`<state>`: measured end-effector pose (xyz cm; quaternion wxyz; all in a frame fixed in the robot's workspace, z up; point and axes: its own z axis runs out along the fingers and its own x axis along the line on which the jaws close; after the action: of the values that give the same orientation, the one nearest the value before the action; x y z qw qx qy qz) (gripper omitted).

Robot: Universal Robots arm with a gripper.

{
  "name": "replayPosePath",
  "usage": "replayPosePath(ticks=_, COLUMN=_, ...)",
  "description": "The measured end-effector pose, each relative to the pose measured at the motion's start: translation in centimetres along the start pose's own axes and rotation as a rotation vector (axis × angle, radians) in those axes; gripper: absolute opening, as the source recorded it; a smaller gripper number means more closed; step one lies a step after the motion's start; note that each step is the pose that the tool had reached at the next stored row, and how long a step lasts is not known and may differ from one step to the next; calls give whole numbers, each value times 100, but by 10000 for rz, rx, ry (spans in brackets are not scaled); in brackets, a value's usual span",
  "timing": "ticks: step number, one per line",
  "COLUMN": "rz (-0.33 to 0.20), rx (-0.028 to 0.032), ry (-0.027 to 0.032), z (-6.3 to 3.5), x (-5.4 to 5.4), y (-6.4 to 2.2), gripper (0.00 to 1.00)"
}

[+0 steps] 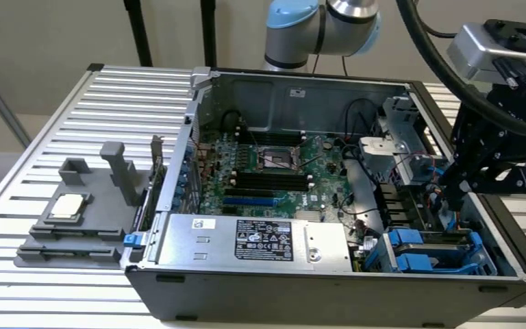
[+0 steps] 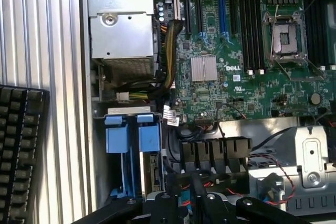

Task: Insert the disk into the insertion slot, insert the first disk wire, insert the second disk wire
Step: 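Insert the second disk wire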

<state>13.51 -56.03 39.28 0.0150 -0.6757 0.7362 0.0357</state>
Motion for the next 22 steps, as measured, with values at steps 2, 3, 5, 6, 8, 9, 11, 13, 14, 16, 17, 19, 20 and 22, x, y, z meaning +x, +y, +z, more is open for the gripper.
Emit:
replayPosePath(ticks=2, rz=8, rx=25, ry=271, z=9, x=-42, y=3, gripper=25)
replayPosePath(ticks=3, rz=12, rx=39, ry=418, z=15, x=-61, y=5, gripper=25)
replayPosePath(ticks=5, rz=20, rx=64, ry=713, z=22, x=-94, y=8, gripper=25)
replayPosePath(ticks=6, rz=24, rx=78, ry=872, z=26, x=-111, y=9, gripper=25)
replayPosePath(ticks=8, rz=31, rx=102, ry=1146, z=38, x=-152, y=12, gripper=25)
replayPosePath(ticks=9, rz=35, rx=112, ry=1259, z=45, x=-173, y=14, gripper=25)
replayPosePath(ticks=11, rz=37, rx=128, ry=1444, z=61, x=-222, y=11, gripper=25)
replayPosePath(ticks=13, rz=43, rx=141, ry=1594, z=79, x=-246, y=-7, gripper=25)
replayPosePath(ticks=14, rz=45, rx=149, ry=1688, z=84, x=-251, y=-20, gripper=25)
replayPosePath(ticks=16, rz=49, rx=163, ry=1846, z=98, x=-252, y=-33, gripper=25)
replayPosePath(ticks=17, rz=51, rx=167, ry=1899, z=107, x=-251, y=-35, gripper=25)
replayPosePath(ticks=19, rz=53, rx=172, ry=1949, z=135, x=-250, y=-37, gripper=25)
replayPosePath(ticks=20, rz=52, rx=173, ry=1961, z=152, x=-249, y=-38, gripper=25)
replayPosePath(ticks=22, rz=53, rx=174, ry=1970, z=181, x=-249, y=-40, gripper=25)
